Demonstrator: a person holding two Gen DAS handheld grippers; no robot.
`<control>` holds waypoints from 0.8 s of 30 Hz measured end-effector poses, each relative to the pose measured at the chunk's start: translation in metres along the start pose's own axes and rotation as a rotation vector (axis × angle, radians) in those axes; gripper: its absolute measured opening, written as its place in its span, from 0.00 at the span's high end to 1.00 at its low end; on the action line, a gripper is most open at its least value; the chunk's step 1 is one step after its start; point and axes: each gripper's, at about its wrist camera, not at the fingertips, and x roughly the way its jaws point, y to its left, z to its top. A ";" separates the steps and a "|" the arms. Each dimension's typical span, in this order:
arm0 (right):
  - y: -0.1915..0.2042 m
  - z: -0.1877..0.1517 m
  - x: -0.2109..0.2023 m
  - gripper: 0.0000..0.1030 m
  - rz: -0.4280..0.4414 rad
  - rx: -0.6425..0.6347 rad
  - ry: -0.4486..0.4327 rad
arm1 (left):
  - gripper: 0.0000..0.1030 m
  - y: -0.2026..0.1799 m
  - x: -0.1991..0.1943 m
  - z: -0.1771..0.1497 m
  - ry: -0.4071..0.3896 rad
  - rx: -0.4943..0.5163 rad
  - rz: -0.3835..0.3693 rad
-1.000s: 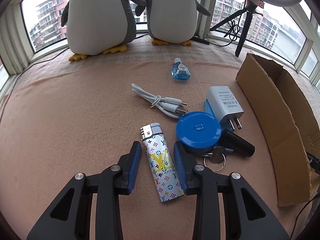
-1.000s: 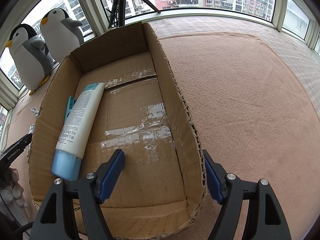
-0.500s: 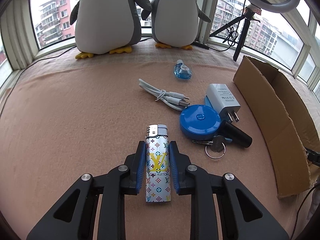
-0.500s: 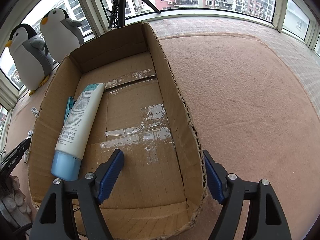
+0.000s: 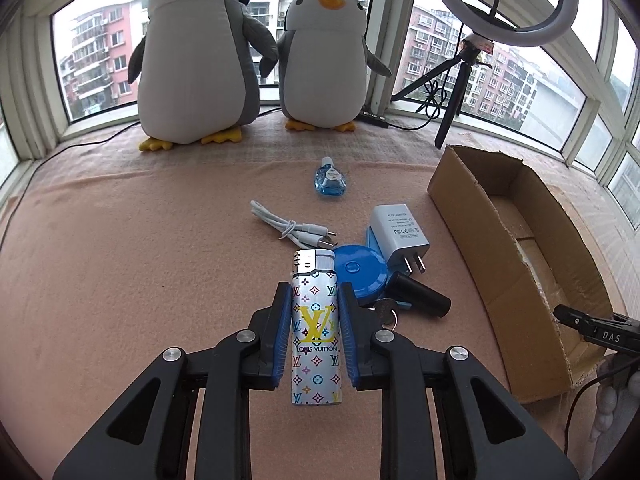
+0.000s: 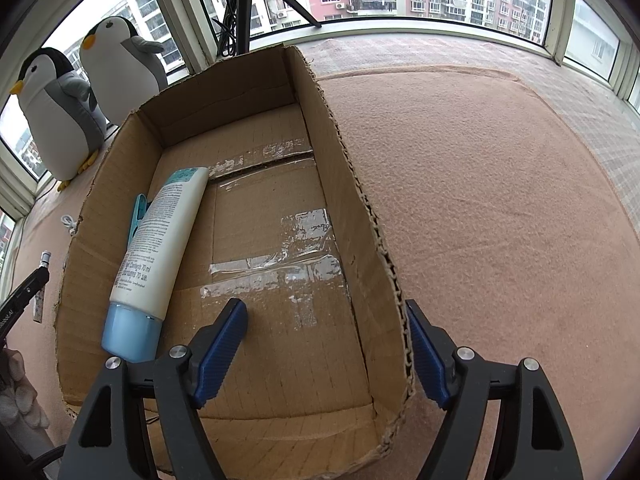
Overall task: Organize rigid objects
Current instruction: 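Carry the lighter into the box and open the left tool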
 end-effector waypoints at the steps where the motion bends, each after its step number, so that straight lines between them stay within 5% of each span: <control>1: 0.001 0.000 0.000 0.28 0.000 0.000 -0.001 | 0.79 -0.006 -0.003 0.003 -0.006 0.010 -0.013; 14: 0.000 0.000 0.000 0.28 0.000 -0.001 -0.001 | 0.79 -0.115 -0.005 0.039 -0.030 0.142 -0.251; 24: 0.000 0.000 0.001 0.28 0.000 -0.001 -0.001 | 0.79 -0.171 0.018 0.046 0.018 0.176 -0.339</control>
